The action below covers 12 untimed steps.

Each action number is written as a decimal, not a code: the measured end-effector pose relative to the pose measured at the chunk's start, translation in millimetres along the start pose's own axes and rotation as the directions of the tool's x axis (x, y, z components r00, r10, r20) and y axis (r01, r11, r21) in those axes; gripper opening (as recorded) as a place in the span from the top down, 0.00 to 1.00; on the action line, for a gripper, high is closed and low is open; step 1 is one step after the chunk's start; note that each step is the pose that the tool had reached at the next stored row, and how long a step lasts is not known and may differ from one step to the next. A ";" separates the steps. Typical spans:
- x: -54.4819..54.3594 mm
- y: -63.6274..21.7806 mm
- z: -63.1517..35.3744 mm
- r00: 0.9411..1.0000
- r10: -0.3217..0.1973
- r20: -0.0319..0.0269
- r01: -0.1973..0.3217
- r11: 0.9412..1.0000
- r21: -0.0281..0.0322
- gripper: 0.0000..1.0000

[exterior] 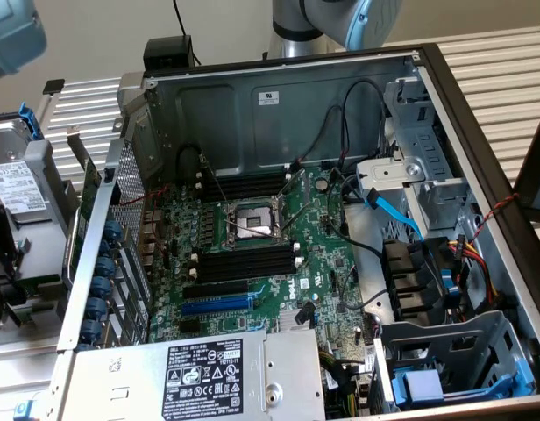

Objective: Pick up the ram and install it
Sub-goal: 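Pick up the ram and move it above insertion slot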

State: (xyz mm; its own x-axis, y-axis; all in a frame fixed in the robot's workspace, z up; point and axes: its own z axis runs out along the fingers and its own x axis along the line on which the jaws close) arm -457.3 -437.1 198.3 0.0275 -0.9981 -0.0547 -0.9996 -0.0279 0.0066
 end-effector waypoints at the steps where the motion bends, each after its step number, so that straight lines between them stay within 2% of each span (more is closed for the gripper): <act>1: -0.6 0.0 0.2 1.000 0.000 0.000 0.000 1.000 0.000 0.64; 10: -1.8 0.0 0.6 1.000 0.000 0.000 0.000 1.000 0.000 0.65; 12: -1.8 0.0 0.7 1.000 0.000 0.000 0.000 1.000 0.000 0.78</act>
State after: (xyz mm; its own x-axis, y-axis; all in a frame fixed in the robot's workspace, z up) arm -457.4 -435.3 197.8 0.0274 -0.9981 -0.0548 -0.9996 -0.0278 0.0066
